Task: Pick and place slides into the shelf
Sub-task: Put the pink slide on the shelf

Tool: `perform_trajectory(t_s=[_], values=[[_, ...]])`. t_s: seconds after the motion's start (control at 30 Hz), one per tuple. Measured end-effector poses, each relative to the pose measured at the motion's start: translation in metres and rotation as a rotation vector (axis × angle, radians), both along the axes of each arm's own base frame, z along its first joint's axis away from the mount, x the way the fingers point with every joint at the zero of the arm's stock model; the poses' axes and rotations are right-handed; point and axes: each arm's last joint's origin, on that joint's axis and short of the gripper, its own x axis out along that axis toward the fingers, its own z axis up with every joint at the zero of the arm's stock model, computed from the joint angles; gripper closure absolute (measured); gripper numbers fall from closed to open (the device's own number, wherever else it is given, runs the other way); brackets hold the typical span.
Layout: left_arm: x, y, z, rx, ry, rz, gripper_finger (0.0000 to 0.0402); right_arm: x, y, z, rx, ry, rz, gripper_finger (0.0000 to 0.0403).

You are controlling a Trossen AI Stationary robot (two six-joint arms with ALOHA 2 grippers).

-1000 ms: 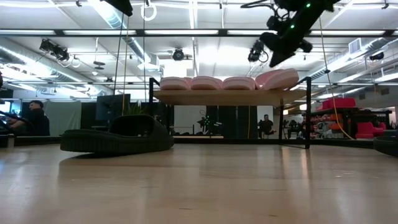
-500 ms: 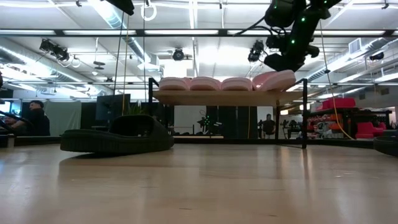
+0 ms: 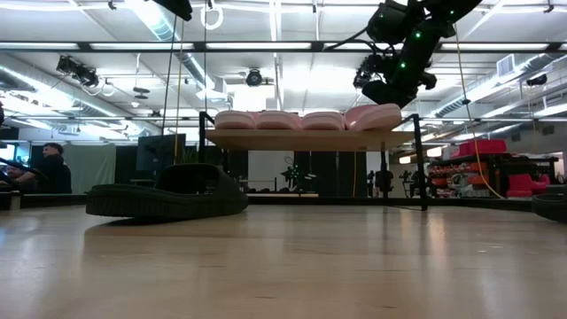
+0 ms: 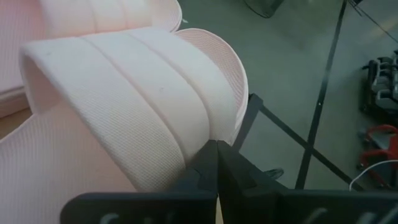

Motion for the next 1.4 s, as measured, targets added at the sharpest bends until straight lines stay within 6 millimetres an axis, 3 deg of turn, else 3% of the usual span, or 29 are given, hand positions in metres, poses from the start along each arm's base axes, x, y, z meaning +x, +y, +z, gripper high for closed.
perform_trajectory(t_s=[0.87, 1.0, 1.4], values=[[0.0, 0.0, 0.0, -0.003, -0.003, 0.004, 0.0256, 0.002, 0.003, -0.006, 0.128, -0.113, 0.054, 0.0403], [0.0, 0.0, 0.0, -0.003, -0.004, 0.004, 0.0257, -0.001, 0.006, -0.016, 0.151, -0.093, 0.042, 0.0403], [0.002, 0.0, 0.002, -0.001, -0.031, 0.0, 0.0267, -0.005, 0.002, -0.015, 0.121, -0.074, 0.005, 0.0403]])
